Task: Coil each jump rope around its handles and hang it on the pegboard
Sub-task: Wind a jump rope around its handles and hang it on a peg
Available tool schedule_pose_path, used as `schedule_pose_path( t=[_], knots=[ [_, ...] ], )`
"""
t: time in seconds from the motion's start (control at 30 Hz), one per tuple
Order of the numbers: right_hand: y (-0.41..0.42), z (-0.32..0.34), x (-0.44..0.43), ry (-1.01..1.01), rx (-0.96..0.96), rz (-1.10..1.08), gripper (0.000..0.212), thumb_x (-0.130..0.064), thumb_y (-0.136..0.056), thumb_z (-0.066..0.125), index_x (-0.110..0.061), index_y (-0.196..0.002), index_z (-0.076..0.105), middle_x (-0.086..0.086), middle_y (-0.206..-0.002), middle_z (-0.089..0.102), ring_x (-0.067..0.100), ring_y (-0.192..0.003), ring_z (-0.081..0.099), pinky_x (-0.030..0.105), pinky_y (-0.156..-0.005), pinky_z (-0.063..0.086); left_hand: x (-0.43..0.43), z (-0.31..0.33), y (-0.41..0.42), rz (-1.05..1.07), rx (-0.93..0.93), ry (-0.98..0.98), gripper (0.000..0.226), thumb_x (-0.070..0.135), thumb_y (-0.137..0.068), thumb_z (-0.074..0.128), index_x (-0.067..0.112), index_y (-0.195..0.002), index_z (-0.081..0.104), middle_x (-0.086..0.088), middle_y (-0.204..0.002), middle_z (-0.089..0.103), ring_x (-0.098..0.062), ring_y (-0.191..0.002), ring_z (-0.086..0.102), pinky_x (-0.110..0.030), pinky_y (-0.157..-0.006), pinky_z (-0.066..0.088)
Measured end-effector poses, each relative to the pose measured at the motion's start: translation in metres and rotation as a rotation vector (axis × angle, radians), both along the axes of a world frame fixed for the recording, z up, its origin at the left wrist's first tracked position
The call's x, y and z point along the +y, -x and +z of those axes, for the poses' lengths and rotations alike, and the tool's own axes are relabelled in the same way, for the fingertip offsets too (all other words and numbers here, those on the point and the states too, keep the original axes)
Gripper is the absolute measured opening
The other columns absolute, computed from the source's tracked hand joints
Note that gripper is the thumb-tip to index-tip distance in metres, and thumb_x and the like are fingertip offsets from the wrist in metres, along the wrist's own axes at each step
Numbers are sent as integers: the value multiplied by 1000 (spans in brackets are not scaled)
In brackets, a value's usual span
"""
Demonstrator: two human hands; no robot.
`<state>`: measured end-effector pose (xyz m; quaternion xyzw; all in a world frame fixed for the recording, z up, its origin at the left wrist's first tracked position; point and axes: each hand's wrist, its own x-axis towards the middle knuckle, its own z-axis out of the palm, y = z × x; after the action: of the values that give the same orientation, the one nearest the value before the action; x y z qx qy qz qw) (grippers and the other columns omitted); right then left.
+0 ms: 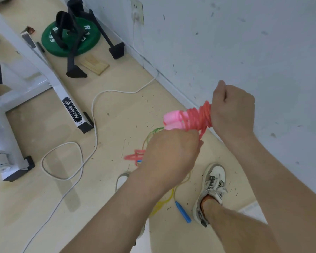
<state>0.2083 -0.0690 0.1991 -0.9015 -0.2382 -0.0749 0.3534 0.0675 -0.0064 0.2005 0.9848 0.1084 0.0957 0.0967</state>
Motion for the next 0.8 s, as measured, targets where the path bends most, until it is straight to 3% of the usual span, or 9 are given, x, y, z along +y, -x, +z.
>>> schedule_pose_path(
  t=[0.23, 0.43, 0.6, 0.63, 0.67, 0.7, 0.73, 0.77, 0.8],
  knots=[
    [2, 1, 2, 90, 19, 400, 53, -29, -94, 49, -17, -50, 21, -1, -44, 21, 16, -44, 24, 39, -52, 23, 41, 27, 10, 173, -74, 328, 33, 61, -71, 69, 29, -81, 71, 7, -70, 66, -12, -68, 60, -32, -62, 46],
    [6, 14, 3, -47, 390, 496, 57, -17, -92, 63, -18, -49, 24, -8, -42, 16, 10, -41, 19, 17, -42, 19, 67, 17, 16, 291, -83, 988, 11, 34, -79, 72, 25, -73, 75, -3, -63, 69, -1, -59, 51, -22, -59, 42],
    [10, 22, 7, -439, 761, 325, 49, -19, -95, 60, -13, -52, 40, 4, -44, 31, 20, -41, 30, 29, -47, 26, 50, 14, 8, 234, -247, 1349, 10, 3, -80, 71, 12, -79, 74, 9, -63, 66, 1, -62, 57, -17, -59, 47],
    [11, 20, 8, -561, 871, 264, 39, -18, -95, 60, -1, -60, 53, 22, -52, 43, 31, -47, 45, 38, -50, 37, 47, 12, 7, 257, -281, 1309, 18, -7, -77, 68, 10, -79, 71, 13, -58, 63, 6, -58, 55, -15, -57, 45],
    [12, 18, 8, -640, 953, 195, 30, -17, -92, 61, 12, -82, 60, 37, -72, 53, 58, -94, 54, 65, -76, 49, 43, 10, 5, 291, -288, 1199, 19, -7, -79, 62, 11, -75, 66, 17, -52, 57, 8, -52, 51, -14, -55, 41],
    [13, 18, 9, -679, 1026, 117, 33, -14, -89, 61, 17, -101, 58, 42, -93, 56, 21, -98, 27, 44, -77, 16, 39, 7, 4, 302, -275, 1055, 18, 0, -84, 58, 16, -74, 61, 18, -51, 54, 6, -49, 47, -17, -55, 38],
    [14, 16, 9, -669, 1049, 89, 35, -9, -85, 58, 19, -108, 55, 42, -101, 56, 28, -116, 41, 74, -83, 36, 33, 7, 1, 257, -237, 923, 16, 9, -86, 58, 24, -80, 58, 18, -56, 53, 2, -49, 45, -19, -55, 35],
    [12, 14, 8, -646, 991, 48, 29, -5, -83, 54, 20, -100, 53, 40, -90, 55, 15, -75, 37, 60, -53, 45, 26, 6, 1, 181, -184, 832, 15, 19, -84, 60, 32, -89, 54, 17, -64, 52, -1, -52, 44, -21, -56, 35],
    [8, 9, 8, -617, 918, -24, 18, -4, -85, 51, 13, -85, 55, 31, -74, 53, 19, -55, 51, 46, -49, 45, 21, 5, 1, 125, -119, 801, 22, 31, -81, 63, 38, -96, 50, 15, -71, 51, -4, -54, 42, -22, -57, 37]
  ],
)
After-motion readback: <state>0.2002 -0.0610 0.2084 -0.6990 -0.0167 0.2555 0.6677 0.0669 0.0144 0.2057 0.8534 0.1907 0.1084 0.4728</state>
